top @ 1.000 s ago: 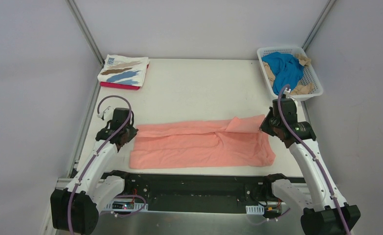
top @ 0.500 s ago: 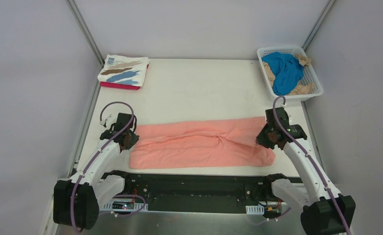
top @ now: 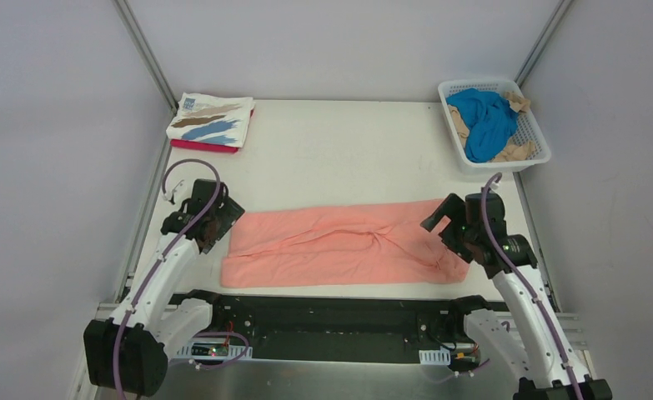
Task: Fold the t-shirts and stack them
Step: Fold the other side of the tshirt into a rectangle
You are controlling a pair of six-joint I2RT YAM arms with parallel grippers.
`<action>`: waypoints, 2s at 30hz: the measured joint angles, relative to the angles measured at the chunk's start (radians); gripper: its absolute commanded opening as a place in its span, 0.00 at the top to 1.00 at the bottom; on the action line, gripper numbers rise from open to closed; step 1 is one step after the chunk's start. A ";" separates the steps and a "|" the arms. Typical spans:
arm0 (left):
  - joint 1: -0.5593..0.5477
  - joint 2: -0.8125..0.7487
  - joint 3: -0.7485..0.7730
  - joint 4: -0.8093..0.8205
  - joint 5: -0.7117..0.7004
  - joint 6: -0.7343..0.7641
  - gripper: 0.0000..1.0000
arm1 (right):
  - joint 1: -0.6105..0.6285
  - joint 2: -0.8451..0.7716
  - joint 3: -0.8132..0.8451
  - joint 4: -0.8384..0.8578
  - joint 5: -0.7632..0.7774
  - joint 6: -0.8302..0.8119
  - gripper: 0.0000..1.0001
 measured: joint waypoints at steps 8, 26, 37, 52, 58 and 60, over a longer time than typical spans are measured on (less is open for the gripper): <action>-0.071 0.238 0.098 0.148 0.191 0.103 0.01 | 0.000 0.370 0.047 0.329 -0.175 -0.075 0.01; -0.076 0.404 0.088 0.195 0.224 0.143 0.01 | 0.043 0.616 -0.021 0.367 -0.409 -0.134 0.01; -0.076 0.319 0.065 0.194 0.184 0.146 0.01 | 0.334 0.107 -0.048 0.145 -0.537 -0.142 0.01; -0.076 0.314 0.064 0.192 0.186 0.148 0.01 | 0.100 0.520 0.028 0.356 -0.072 -0.117 0.01; -0.076 0.314 0.064 0.192 0.185 0.148 0.01 | 0.092 0.638 0.019 0.433 -0.168 -0.119 0.01; -0.076 0.314 0.064 0.192 0.185 0.148 0.01 | 0.092 0.639 0.008 0.456 -0.214 -0.119 0.01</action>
